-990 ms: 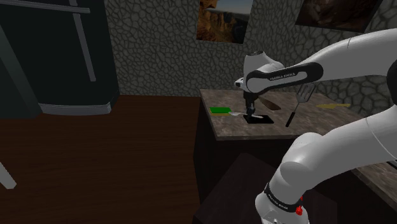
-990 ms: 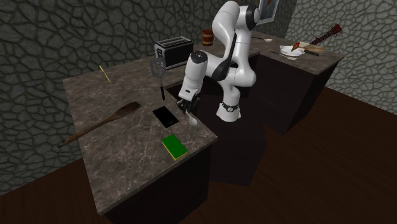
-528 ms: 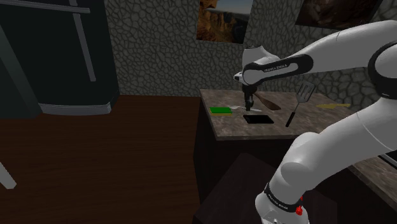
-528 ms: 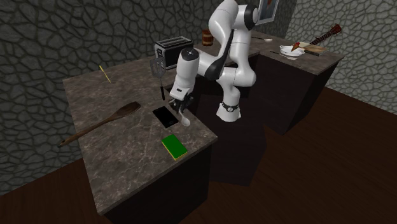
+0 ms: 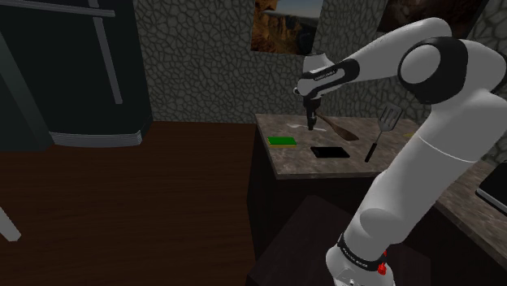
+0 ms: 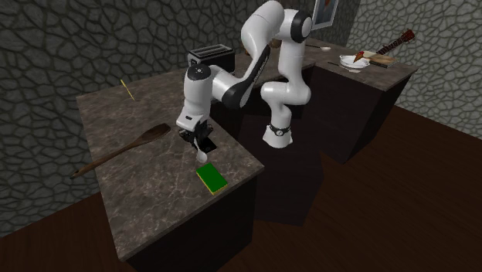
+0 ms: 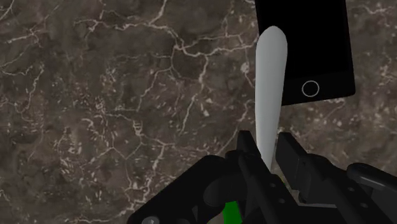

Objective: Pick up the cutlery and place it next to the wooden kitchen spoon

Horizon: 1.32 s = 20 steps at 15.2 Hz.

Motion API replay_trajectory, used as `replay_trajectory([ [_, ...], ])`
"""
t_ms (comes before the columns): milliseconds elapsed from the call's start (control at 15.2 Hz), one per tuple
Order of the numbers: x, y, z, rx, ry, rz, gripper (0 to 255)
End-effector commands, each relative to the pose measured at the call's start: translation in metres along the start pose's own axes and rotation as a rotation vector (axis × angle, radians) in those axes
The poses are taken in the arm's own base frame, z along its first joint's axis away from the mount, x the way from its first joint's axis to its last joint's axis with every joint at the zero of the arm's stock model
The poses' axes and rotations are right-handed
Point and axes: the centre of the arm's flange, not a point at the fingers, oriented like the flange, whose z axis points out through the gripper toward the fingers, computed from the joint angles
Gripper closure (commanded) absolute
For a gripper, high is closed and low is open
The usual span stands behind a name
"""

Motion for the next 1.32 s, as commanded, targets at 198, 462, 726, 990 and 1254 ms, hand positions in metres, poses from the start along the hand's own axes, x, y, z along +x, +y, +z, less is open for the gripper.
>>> replay_trajectory([
  [198,0.008,0.066,0.007,-0.002,0.000,-0.001,255],
  [462,0.014,0.118,0.012,-0.002,0.000,-0.001,255],
  [726,0.020,0.170,0.017,-0.002,0.000,-0.001,255],
  [990,0.026,0.223,0.022,-0.002,0.000,-0.001,255],
  [1254,0.031,0.260,0.031,-0.002,0.000,-0.001,255],
])
